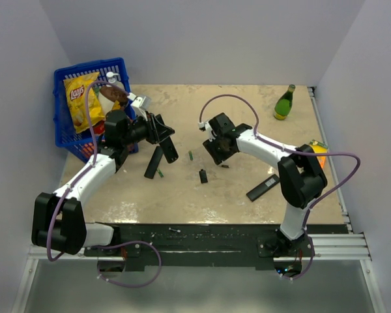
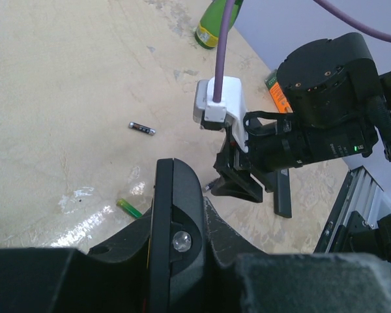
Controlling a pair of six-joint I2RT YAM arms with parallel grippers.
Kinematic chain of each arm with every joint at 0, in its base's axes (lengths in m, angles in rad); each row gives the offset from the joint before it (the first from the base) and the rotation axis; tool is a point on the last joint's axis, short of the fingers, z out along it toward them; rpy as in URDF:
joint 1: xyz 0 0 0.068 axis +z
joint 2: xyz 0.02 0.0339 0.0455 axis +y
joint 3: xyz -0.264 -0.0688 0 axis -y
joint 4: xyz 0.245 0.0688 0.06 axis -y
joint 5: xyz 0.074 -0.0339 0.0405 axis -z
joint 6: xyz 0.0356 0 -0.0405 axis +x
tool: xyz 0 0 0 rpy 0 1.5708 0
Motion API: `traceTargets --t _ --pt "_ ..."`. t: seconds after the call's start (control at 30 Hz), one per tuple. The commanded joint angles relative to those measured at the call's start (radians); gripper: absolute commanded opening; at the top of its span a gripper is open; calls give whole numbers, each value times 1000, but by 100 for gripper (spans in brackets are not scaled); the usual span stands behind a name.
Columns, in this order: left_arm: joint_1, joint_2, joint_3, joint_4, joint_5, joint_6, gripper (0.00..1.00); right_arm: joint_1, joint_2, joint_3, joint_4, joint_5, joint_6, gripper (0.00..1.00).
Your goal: Load the batteries into the remote control
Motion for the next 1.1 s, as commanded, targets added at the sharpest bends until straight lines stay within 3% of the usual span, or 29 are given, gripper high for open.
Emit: traceTargets --t 0.0,0.2,0.63,1.07 --pt "-6 -32 33 44 19 5 0 4 -28 30 -130 53 -229 48" --pt "-6 -32 34 44 21 4 0 4 22 53 -135 89 -337 46" --pt "-6 -33 34 44 21 7 0 4 155 151 -204 -46 -472 31" --pt "-6 -30 34 47 27 4 0 4 225 168 -209 -37 -469 30"
